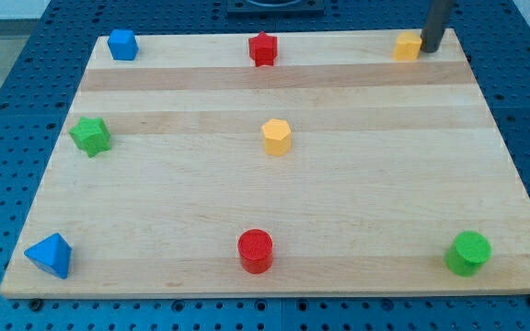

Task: Push yellow hexagon downwards

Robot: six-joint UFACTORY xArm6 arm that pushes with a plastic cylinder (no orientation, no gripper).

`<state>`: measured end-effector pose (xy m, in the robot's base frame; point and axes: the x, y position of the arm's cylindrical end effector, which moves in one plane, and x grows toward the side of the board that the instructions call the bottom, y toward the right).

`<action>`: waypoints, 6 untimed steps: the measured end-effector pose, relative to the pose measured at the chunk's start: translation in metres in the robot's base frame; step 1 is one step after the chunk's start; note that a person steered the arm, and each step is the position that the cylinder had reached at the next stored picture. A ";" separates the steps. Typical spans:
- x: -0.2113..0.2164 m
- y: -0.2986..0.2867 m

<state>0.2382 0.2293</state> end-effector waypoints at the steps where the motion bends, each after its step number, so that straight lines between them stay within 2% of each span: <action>1: -0.005 -0.025; 3: -0.010 -0.062; 4: -0.029 -0.073; 5: -0.024 -0.091; 6: 0.003 -0.105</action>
